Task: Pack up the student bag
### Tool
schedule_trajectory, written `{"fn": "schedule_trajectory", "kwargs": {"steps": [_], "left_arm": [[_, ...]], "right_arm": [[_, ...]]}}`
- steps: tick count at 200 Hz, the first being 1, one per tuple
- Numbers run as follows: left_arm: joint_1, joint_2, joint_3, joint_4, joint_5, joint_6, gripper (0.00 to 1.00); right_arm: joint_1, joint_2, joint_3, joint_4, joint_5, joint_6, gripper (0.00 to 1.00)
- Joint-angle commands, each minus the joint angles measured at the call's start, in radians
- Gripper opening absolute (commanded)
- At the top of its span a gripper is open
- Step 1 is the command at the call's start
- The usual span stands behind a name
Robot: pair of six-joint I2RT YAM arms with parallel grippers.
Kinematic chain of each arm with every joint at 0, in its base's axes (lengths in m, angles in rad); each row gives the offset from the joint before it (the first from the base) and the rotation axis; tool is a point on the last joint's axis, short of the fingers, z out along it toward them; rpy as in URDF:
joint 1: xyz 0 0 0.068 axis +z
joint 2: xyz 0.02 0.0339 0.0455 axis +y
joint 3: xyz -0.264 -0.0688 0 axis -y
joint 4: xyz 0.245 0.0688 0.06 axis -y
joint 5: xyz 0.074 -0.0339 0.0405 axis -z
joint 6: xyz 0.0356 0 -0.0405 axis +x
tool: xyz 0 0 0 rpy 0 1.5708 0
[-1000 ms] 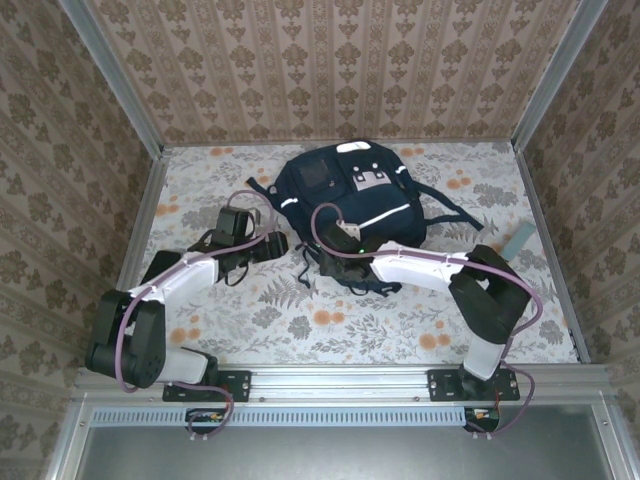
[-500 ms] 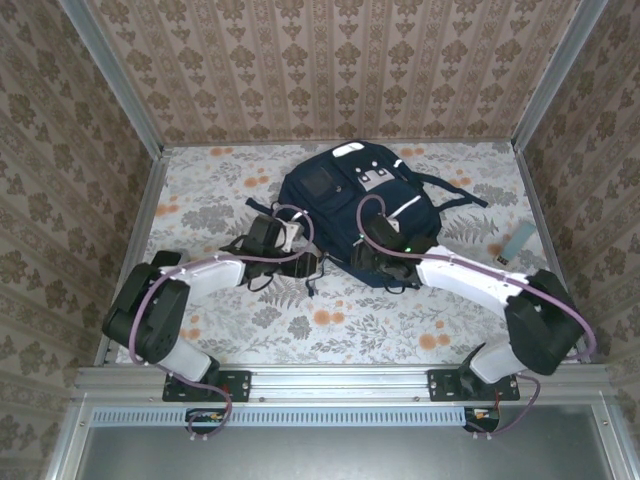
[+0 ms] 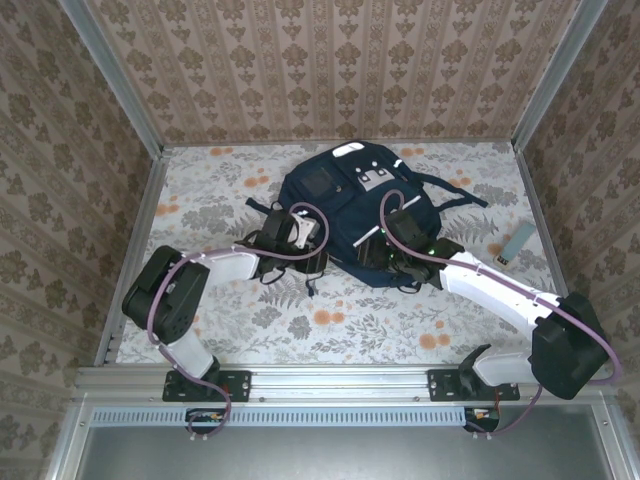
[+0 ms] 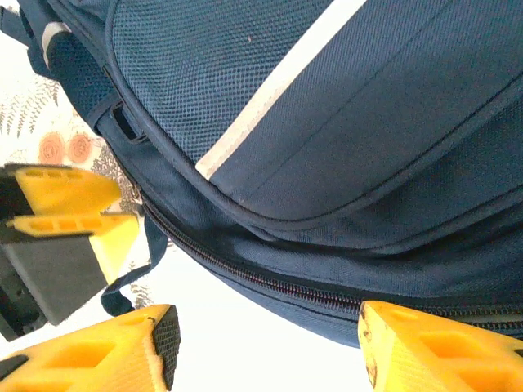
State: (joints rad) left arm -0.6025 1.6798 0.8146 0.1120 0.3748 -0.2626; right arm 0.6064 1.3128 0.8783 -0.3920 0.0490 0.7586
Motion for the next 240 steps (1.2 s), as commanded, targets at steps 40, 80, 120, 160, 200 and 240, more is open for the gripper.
{"fn": "schedule_trajectory", "kwargs": {"steps": [40, 80, 120, 160, 200, 240], "left_arm": [[-0.003, 0.054, 0.069, 0.009, 0.048, 0.062, 0.45], [-0.002, 0.07, 0.084, -0.003, 0.074, 0.065, 0.33], [-0.002, 0.048, 0.07, -0.023, 0.083, 0.075, 0.34], [-0.002, 0.036, 0.047, -0.026, 0.113, 0.101, 0.4], [-0.002, 0.051, 0.051, -0.008, 0.098, 0.098, 0.36], [-0.002, 0.075, 0.069, -0.01, 0.093, 0.103, 0.35]], "right_arm": [[-0.002, 0.001, -0.025, 0.014, -0.024, 0.015, 0.6], [-0.001, 0.008, -0.045, 0.024, -0.035, 0.03, 0.58], [0.004, 0.027, -0.048, 0.005, -0.033, 0.03, 0.58], [0.006, 0.071, -0.042, -0.007, -0.027, 0.024, 0.58], [0.007, 0.131, -0.042, -0.001, -0.034, 0.028, 0.58], [0.007, 0.148, -0.05, 0.005, -0.032, 0.031, 0.58]]}}
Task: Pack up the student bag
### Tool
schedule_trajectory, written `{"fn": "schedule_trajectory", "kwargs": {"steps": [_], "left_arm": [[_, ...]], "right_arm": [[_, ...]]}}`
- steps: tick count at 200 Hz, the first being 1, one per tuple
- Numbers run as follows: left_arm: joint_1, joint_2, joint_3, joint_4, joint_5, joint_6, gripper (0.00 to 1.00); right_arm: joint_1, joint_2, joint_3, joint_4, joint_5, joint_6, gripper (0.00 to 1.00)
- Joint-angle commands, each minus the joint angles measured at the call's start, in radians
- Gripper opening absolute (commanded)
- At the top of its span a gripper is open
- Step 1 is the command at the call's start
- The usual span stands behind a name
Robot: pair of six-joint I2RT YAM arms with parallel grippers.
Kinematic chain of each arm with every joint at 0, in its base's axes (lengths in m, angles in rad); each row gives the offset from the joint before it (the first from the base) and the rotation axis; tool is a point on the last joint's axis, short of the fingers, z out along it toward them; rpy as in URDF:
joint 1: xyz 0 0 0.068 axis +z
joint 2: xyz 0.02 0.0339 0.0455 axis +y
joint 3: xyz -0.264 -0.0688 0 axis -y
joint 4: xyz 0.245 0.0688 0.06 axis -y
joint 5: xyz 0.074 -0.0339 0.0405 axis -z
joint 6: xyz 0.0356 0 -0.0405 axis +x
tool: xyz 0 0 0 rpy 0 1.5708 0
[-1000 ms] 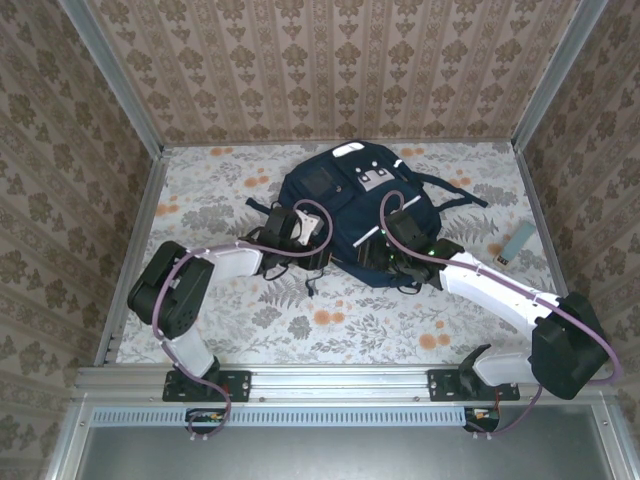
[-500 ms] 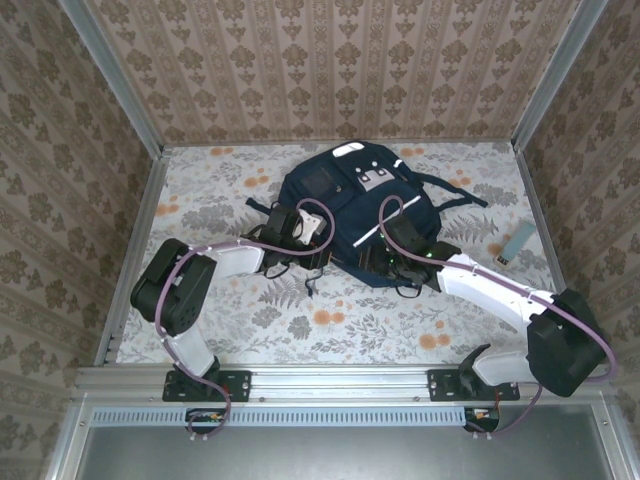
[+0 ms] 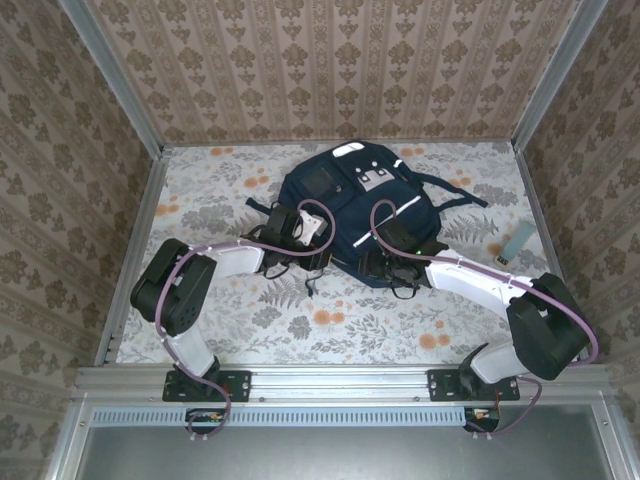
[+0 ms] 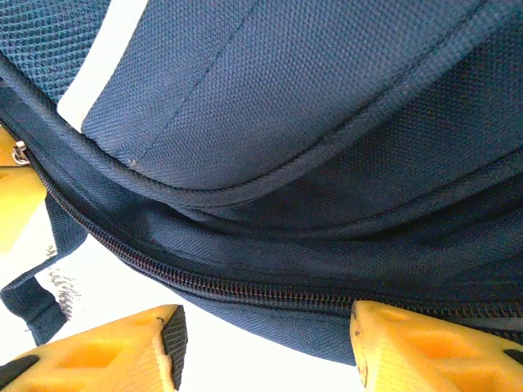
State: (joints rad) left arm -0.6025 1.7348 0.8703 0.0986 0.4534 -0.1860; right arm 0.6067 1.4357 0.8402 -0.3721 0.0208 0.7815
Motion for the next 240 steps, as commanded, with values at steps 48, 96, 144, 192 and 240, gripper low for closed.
{"fn": "schedule_trajectory", "kwargs": {"steps": [48, 96, 144, 192, 240], "left_arm": [[-0.002, 0.031, 0.022, 0.009, 0.004, 0.032, 0.29], [-0.002, -0.015, 0.003, 0.018, -0.015, 0.026, 0.14], [-0.011, -0.108, -0.015, -0.032, -0.007, 0.026, 0.06], [-0.073, -0.144, -0.042, -0.062, 0.002, 0.027, 0.04], [-0.079, -0.163, -0.088, -0.047, -0.098, -0.031, 0.21]], "right_arm": [[0.008, 0.044, -0.016, -0.007, -0.005, 0.011, 0.57], [0.011, 0.054, -0.019, 0.004, -0.007, 0.018, 0.57], [0.016, 0.078, -0.016, 0.021, -0.011, 0.025, 0.57], [0.021, 0.11, 0.0, 0.041, -0.015, 0.032, 0.56], [0.022, 0.109, -0.005, 0.047, -0.01, 0.038, 0.56]]}}
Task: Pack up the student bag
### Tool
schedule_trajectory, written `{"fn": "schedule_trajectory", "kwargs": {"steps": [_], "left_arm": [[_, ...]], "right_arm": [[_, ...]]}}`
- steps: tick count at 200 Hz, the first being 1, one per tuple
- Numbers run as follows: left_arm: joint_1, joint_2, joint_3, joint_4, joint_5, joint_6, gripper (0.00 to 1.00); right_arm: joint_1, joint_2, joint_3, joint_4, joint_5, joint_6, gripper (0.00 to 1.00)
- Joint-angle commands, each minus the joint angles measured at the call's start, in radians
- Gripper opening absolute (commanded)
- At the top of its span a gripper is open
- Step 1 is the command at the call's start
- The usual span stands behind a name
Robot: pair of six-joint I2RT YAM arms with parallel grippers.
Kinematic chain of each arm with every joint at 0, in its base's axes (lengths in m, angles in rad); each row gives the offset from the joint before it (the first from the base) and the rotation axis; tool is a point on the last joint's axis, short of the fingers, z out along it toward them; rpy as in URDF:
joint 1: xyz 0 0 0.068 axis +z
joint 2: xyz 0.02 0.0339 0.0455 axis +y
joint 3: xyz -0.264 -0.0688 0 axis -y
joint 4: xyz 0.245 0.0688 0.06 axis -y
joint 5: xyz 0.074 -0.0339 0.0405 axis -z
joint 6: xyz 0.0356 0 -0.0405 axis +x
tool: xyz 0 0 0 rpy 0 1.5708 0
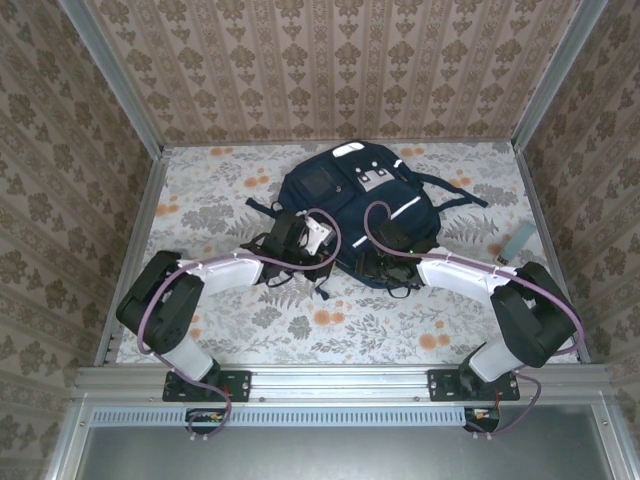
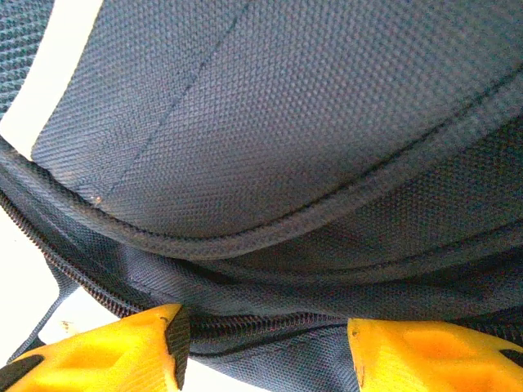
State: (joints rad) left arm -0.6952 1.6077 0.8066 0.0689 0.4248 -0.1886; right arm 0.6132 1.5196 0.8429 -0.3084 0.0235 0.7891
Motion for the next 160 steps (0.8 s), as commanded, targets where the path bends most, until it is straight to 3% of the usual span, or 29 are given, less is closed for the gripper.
{"fn": "schedule_trajectory", "kwargs": {"steps": [1, 26, 59, 110, 160], "left_arm": [[0.015, -0.037, -0.024, -0.019, -0.071, -0.029, 0.22], [0.072, -0.02, -0.032, -0.007, -0.079, -0.034, 0.34], [0.145, 0.041, -0.027, 0.028, -0.01, -0.007, 0.38], [0.146, 0.106, 0.004, 0.019, 0.062, 0.088, 0.45], [0.12, 0.143, 0.038, 0.032, 0.061, 0.142, 0.47]], "right_arm": [[0.016, 0.025, -0.008, -0.017, -0.012, 0.03, 0.56], [0.016, 0.012, -0.016, -0.02, -0.005, 0.03, 0.56], [0.016, 0.008, -0.024, -0.016, -0.008, 0.034, 0.56], [0.016, 0.011, -0.025, -0.014, -0.011, 0.037, 0.56], [0.017, 0.024, -0.018, -0.012, -0.018, 0.039, 0.56]]}}
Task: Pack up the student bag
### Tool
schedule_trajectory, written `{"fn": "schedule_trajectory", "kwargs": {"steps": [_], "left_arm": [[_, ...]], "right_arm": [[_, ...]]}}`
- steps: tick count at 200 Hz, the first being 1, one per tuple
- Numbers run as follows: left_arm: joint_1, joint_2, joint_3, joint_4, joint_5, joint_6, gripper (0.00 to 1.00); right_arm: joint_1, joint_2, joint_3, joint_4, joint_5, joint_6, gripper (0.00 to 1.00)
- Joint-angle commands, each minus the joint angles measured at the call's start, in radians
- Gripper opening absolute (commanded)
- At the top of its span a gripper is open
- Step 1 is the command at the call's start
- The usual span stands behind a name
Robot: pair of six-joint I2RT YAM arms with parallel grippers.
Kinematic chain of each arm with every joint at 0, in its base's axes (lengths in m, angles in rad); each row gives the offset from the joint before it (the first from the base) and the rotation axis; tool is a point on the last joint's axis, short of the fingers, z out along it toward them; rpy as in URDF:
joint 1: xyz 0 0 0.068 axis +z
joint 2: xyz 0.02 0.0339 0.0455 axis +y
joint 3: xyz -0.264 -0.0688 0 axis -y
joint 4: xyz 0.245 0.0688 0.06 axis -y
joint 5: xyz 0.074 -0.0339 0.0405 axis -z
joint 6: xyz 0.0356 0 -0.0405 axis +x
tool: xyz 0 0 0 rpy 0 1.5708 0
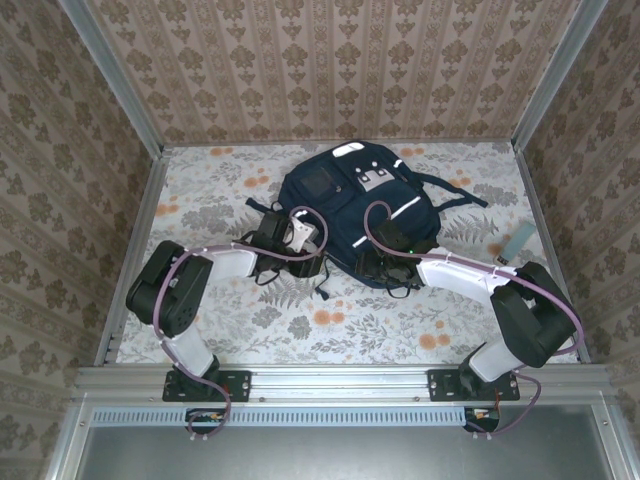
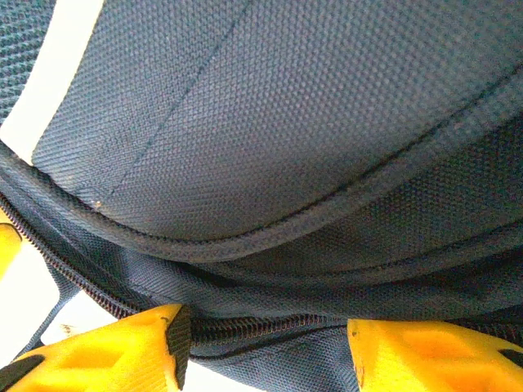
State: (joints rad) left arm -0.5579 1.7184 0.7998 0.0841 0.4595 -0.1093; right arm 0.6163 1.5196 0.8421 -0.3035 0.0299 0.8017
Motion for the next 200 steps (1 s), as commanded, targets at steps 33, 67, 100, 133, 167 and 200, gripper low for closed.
{"fn": "schedule_trajectory", "kwargs": {"steps": [33, 67, 100, 133, 167, 200], "left_arm": [[-0.025, 0.072, 0.089, 0.017, 0.009, 0.072, 0.44], [-0.03, 0.069, 0.095, 0.04, 0.007, 0.086, 0.32], [-0.033, 0.041, 0.076, 0.043, -0.003, 0.094, 0.15], [-0.048, -0.033, 0.031, 0.012, -0.017, 0.088, 0.06], [-0.112, -0.1, 0.01, -0.051, -0.053, 0.074, 0.0], [-0.171, -0.128, -0.015, -0.038, -0.05, 0.037, 0.0]], "right_arm": [[0.014, 0.023, -0.02, -0.016, -0.025, 0.026, 0.56], [0.016, 0.027, -0.027, -0.013, -0.024, 0.028, 0.56], [0.018, 0.049, -0.031, -0.002, -0.024, 0.033, 0.55], [0.026, 0.083, -0.03, 0.018, -0.018, 0.048, 0.54], [0.042, 0.13, -0.028, 0.07, -0.017, 0.08, 0.51], [0.06, 0.164, -0.018, 0.116, -0.025, 0.109, 0.48]]}}
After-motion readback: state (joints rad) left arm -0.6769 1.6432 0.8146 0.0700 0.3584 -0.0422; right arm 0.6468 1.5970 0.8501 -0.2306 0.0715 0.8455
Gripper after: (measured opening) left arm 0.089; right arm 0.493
